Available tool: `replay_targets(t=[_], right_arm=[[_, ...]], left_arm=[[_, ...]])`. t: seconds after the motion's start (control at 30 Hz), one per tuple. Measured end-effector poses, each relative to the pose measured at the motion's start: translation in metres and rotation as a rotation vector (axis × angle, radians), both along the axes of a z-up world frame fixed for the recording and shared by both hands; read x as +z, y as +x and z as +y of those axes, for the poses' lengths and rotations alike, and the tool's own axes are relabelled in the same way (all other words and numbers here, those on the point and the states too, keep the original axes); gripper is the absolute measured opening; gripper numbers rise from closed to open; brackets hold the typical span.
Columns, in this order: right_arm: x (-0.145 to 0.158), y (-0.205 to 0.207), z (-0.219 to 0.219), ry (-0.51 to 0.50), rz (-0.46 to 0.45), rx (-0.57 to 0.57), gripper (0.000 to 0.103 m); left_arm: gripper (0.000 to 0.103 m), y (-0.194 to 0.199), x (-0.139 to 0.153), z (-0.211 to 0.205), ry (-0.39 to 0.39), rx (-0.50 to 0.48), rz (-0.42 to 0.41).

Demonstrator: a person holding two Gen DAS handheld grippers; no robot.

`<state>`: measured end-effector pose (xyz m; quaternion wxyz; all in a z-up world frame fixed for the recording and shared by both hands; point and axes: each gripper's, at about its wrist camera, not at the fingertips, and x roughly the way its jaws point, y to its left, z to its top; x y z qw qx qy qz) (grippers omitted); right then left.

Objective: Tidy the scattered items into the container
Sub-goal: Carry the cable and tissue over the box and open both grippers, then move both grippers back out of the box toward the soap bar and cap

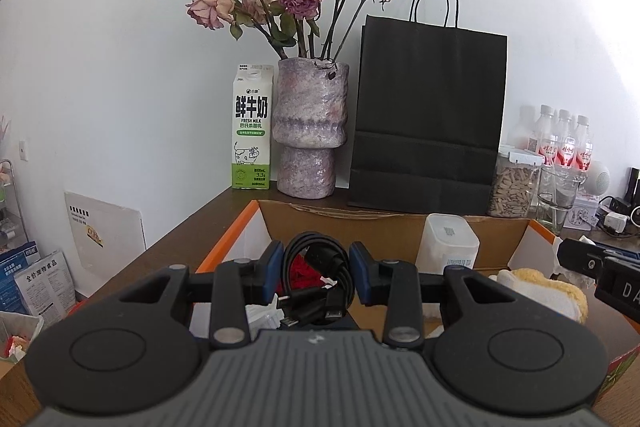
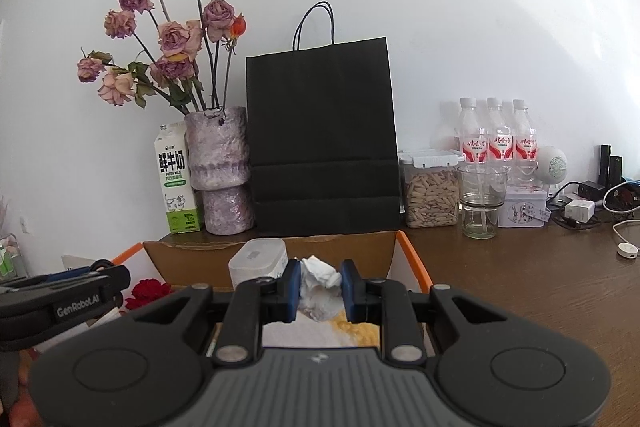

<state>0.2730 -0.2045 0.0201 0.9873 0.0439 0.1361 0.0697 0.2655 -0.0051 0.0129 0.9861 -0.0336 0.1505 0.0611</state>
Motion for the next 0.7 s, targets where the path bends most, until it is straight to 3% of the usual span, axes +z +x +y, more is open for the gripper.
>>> replay_targets(t=[0.13, 0.2, 0.23, 0.27, 0.33, 0.7], right_arm=[[0.0, -0.001, 0.0, 0.003, -0.003, 0.005, 0.022], [0.0, -0.003, 0.0, 0.013, -0.006, -0.003, 0.027], [-0.001, -0.004, 0.0, 0.013, -0.006, 0.002, 0.044], [-0.001, -0.004, 0.001, 0.008, -0.005, 0.004, 0.074], [-0.002, -0.008, 0.003, -0.006, -0.024, -0.013, 0.103], [-0.001, -0.015, 0.011, -0.043, -0.039, -0.005, 0.103]], left_arm=[[0.038, -0.001, -0.001, -0.001, 0.005, -0.005, -0.006], [0.062, -0.005, 0.0, -0.001, 0.004, 0.008, -0.033], [0.095, -0.008, 0.002, -0.002, 0.005, 0.02, -0.055], [0.103, -0.011, 0.003, -0.002, 0.009, 0.036, -0.087], [0.103, -0.019, 0.005, -0.004, 0.024, 0.05, -0.14], [0.103, -0.016, -0.001, -0.006, 0.05, 0.057, -0.103]])
